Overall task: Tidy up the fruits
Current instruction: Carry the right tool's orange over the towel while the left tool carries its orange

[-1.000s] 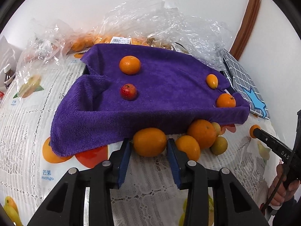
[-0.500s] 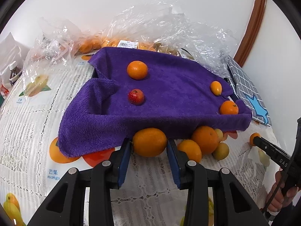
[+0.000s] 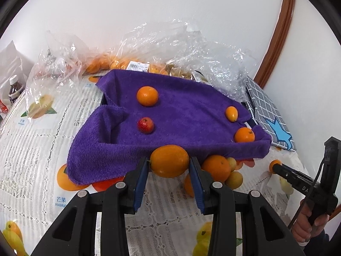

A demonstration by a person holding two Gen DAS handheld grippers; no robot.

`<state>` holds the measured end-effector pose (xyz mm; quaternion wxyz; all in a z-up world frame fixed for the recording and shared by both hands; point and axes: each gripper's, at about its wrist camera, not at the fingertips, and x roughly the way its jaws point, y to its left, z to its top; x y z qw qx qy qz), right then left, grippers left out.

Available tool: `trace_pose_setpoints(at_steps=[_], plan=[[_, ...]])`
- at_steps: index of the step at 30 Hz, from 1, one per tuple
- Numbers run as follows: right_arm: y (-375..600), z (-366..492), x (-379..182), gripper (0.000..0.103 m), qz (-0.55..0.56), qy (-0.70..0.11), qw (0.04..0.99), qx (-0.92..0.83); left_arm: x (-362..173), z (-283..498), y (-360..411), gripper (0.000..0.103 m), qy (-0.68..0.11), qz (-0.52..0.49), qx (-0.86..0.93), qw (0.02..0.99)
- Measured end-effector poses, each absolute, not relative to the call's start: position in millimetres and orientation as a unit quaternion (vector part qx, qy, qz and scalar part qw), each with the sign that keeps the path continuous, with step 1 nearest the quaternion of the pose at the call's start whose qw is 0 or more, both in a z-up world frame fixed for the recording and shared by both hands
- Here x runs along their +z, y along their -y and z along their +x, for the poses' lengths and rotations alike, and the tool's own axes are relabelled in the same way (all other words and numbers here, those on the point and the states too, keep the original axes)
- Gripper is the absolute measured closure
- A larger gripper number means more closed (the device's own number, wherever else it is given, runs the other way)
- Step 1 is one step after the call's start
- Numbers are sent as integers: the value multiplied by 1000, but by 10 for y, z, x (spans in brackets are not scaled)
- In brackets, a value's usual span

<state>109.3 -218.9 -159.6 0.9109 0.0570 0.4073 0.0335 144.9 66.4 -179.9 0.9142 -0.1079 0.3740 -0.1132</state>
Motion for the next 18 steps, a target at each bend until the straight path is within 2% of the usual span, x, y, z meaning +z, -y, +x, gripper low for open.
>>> trace_pose_setpoints(at_steps=[18], plan=[[2131, 1103, -1456, 65, 54, -385, 920, 41, -1757, 1457, -743, 66, -368, -116, -86, 919]])
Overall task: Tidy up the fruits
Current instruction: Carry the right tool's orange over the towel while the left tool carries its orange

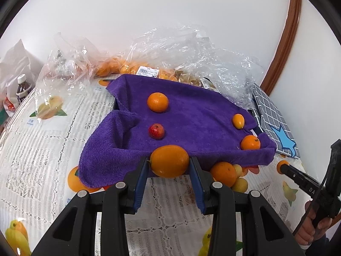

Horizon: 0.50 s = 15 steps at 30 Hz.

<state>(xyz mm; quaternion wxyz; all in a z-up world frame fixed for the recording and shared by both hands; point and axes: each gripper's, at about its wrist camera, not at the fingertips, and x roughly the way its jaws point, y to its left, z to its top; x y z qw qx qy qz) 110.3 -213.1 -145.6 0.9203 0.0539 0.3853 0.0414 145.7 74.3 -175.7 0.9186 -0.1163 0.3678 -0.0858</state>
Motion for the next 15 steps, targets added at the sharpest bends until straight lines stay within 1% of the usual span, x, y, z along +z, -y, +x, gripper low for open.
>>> trace_pose_setpoints(at_steps=[9, 15], plan=[[2098, 1308, -1218, 65, 37, -363, 930, 46, -1584, 1503, -732, 66, -372, -135, -84, 915], [2066, 1433, -1166, 65, 39, -352, 934, 57, -1542, 1578, -837, 66, -380, -145, -68, 911]])
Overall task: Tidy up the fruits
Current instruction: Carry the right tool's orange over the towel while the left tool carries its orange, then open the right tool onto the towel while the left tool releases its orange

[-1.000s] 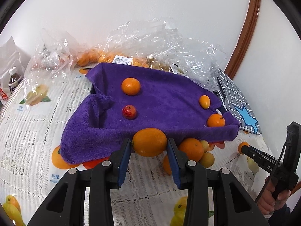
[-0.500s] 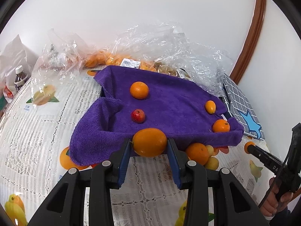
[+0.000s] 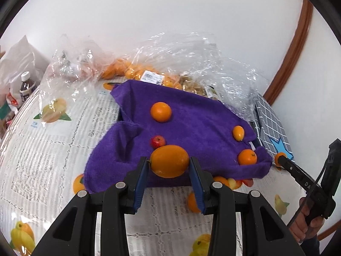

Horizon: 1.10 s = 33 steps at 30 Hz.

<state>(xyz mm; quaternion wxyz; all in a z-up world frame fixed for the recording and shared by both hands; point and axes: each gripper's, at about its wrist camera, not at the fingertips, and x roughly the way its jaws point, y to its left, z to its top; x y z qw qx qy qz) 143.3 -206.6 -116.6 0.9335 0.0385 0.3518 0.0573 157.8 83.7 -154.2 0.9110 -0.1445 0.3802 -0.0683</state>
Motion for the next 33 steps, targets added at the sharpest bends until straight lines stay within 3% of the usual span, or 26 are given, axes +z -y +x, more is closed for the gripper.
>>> trace_pose_setpoints(at_steps=[13, 33], plan=[[1915, 1925, -1252, 65, 7, -385, 920, 72, -1449, 2097, -916, 66, -397, -155, -62, 903], [1766, 2403, -1552, 65, -29, -444, 891, 90, -1791, 2767, -775, 66, -458, -112, -48, 881]])
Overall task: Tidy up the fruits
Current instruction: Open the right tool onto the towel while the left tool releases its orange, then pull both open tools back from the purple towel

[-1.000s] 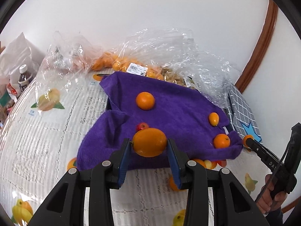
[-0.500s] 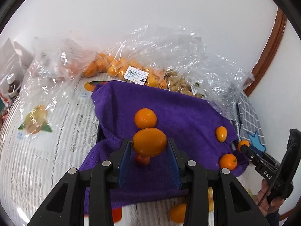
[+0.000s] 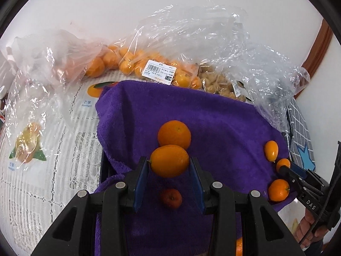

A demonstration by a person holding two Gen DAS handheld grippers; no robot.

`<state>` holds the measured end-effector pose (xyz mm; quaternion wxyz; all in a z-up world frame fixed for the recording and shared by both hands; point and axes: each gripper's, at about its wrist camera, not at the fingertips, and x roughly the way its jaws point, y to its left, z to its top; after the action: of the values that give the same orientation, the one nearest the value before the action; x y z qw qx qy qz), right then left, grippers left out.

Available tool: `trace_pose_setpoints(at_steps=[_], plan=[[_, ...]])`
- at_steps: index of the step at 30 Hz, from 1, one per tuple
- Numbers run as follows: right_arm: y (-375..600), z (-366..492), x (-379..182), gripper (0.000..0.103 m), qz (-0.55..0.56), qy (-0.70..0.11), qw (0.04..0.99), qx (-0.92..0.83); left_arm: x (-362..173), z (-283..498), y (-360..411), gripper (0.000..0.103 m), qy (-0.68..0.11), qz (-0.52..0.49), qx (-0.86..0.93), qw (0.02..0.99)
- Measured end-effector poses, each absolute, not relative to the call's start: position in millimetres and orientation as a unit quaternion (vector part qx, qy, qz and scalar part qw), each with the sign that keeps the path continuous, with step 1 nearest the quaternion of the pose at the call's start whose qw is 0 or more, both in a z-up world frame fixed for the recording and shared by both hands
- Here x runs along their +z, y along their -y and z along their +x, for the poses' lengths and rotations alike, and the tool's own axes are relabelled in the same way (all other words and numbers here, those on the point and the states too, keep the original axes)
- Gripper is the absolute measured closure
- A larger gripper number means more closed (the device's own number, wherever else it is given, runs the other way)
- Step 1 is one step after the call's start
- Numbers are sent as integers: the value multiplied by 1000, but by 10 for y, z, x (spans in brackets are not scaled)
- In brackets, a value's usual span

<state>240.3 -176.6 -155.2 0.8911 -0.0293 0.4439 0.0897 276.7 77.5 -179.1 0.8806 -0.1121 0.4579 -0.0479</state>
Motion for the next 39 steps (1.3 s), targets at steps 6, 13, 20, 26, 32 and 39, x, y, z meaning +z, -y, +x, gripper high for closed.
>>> trace_pose_setpoints(at_steps=[6, 13, 20, 26, 32, 39], plan=[[1746, 2433, -1586, 65, -30, -451, 887, 96, -1876, 2831, -795, 66, -471, -113, -43, 874], [1752, 2431, -1553, 59, -27, -446, 890, 86, -1919, 2834, -729, 66, -467, -84, -31, 880], [1814, 2278, -1330, 45, -14, -426, 902, 64, -1886, 2822, -714, 58, -472, -77, -41, 877], [1756, 2023, -1142, 36, -20, -401, 914, 51, -1650, 2534, -660, 51, -441, -55, -60, 894], [1657, 1753, -1031, 36, -22, -389, 919, 51, -1482, 2205, -668, 51, -420, -47, -53, 905], [1590, 1479, -929, 36, -46, -364, 930, 21, -1421, 1770, -760, 51, -392, -62, -42, 917]])
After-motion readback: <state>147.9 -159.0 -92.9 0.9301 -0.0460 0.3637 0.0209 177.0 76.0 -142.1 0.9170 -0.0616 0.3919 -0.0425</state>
